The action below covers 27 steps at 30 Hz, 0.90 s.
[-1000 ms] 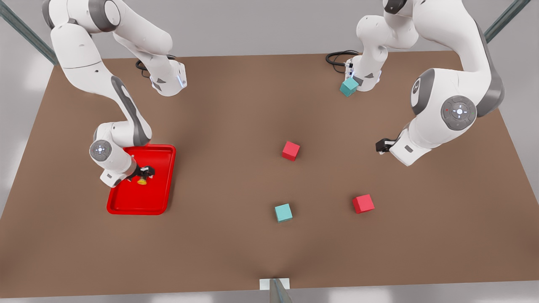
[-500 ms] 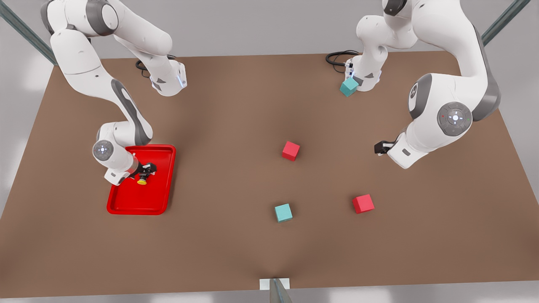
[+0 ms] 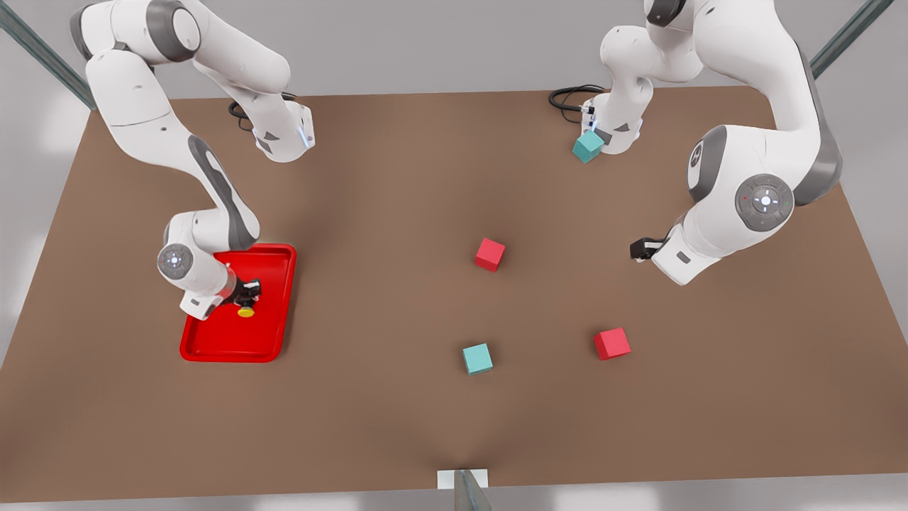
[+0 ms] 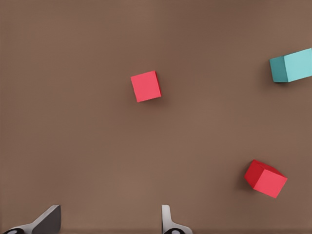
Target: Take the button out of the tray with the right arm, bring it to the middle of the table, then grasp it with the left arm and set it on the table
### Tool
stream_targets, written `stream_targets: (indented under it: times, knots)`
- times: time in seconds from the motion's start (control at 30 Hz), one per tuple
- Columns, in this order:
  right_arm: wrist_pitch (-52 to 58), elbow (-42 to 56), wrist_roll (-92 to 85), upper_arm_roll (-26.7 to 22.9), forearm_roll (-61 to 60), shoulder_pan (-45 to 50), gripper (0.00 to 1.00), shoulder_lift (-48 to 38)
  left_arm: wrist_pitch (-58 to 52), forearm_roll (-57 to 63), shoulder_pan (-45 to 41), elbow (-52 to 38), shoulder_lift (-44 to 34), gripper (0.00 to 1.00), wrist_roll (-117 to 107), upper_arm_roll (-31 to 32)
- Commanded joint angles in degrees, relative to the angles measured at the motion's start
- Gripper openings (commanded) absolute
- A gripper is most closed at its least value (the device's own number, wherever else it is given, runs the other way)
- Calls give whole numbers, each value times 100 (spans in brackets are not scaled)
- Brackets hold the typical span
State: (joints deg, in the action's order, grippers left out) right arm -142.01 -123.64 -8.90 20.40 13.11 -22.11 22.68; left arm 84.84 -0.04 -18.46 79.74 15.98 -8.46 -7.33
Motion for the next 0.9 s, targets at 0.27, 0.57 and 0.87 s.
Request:
stream_targets:
  times: [0.27, 0.57, 0.87]
  knots:
    - [2459, 2256, 3526, 1239, -371, 1727, 40, 236, -3, 4, 0, -2, -7, 100, -7, 3]
    - [3198, 6439, 7297, -431, -1003, 5761, 41, 2600, -11, 4, 0, -2, -7, 100, -15, 3]
    - [2459, 7662, 8712, -967, -1355, 6825, 41, 3699, -11, 4, 0, -2, -7, 100, -15, 3]
